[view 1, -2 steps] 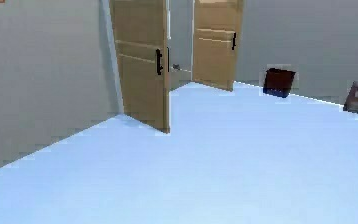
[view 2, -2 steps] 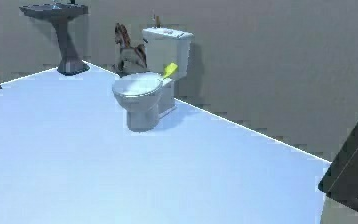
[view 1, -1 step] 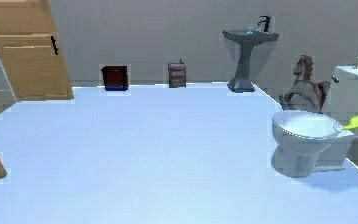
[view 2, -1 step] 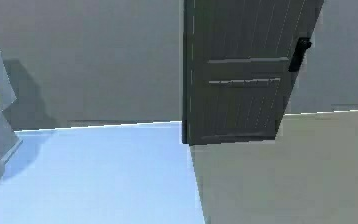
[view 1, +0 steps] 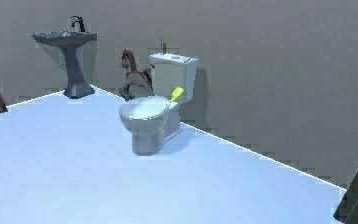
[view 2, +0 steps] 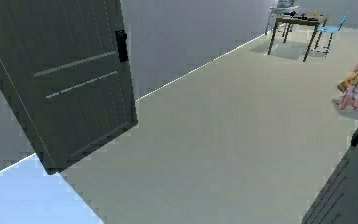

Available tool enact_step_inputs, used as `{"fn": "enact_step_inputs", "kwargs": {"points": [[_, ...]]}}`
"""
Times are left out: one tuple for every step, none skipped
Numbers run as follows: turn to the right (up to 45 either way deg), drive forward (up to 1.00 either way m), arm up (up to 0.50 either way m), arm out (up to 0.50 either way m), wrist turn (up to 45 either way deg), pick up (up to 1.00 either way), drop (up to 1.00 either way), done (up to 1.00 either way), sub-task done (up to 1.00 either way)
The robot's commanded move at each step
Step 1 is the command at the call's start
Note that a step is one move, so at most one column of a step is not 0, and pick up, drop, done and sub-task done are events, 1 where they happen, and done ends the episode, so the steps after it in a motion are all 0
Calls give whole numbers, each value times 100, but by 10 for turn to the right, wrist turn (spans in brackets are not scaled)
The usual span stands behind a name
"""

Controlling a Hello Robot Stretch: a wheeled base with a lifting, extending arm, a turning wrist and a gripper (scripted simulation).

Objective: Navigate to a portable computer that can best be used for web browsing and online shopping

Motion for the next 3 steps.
{"fn": "enact_step_inputs", "kwargs": {"points": [[150,0,0,0,0,0,0,0,0],[0,5,0,0,0,0,0,0,0],[-450,0,0,0,0,0,0,0,0]]}}
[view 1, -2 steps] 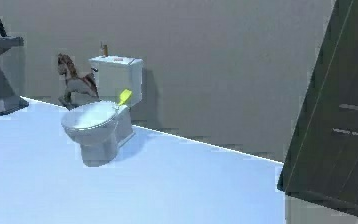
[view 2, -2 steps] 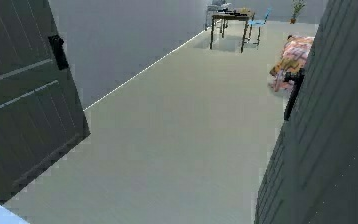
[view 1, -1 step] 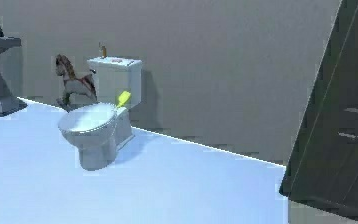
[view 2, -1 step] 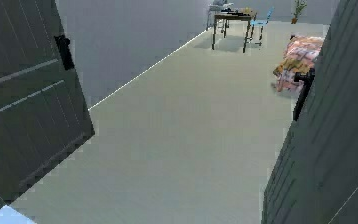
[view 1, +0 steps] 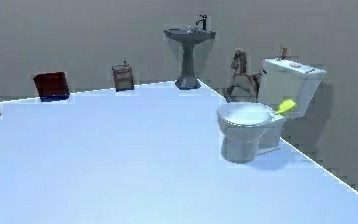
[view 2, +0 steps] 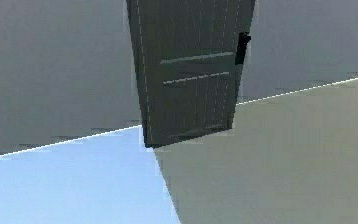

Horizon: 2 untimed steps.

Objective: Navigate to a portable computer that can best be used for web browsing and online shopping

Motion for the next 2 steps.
{"fn": "enact_step_inputs", "kwargs": {"points": [[-360,0,0,0,0,0,0,0,0],[0,75,0,0,0,0,0,0,0]]}}
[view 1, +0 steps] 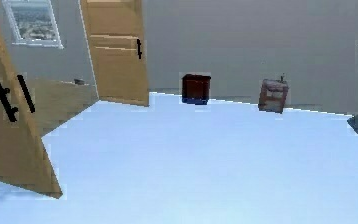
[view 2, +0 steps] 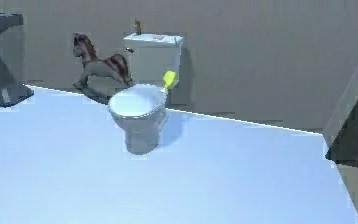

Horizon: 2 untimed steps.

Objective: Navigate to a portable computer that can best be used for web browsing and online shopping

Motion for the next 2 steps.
{"fn": "enact_step_inputs", "kwargs": {"points": [[-120,0,0,0,0,0,0,0,0],[0,100,0,0,0,0,0,0,0]]}}
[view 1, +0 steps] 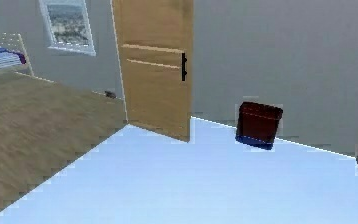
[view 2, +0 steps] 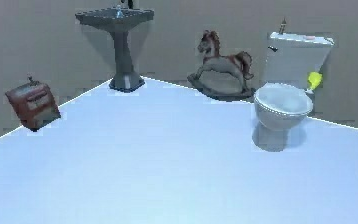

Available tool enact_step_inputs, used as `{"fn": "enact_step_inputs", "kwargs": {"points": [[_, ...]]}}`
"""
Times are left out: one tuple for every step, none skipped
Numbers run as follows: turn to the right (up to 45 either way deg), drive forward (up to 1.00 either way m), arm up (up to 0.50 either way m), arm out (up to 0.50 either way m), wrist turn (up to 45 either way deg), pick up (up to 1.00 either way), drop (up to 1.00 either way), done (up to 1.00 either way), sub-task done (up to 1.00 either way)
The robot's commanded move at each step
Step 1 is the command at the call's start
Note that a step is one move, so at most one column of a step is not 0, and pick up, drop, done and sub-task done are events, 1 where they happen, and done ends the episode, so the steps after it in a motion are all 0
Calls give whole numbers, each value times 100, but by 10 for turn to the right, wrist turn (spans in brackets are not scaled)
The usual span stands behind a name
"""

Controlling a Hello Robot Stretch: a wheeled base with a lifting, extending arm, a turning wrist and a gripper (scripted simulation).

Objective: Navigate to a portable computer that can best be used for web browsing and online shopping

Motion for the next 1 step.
{"fn": "enact_step_inputs", "kwargs": {"points": [[-90,0,0,0,0,0,0,0,0]]}}
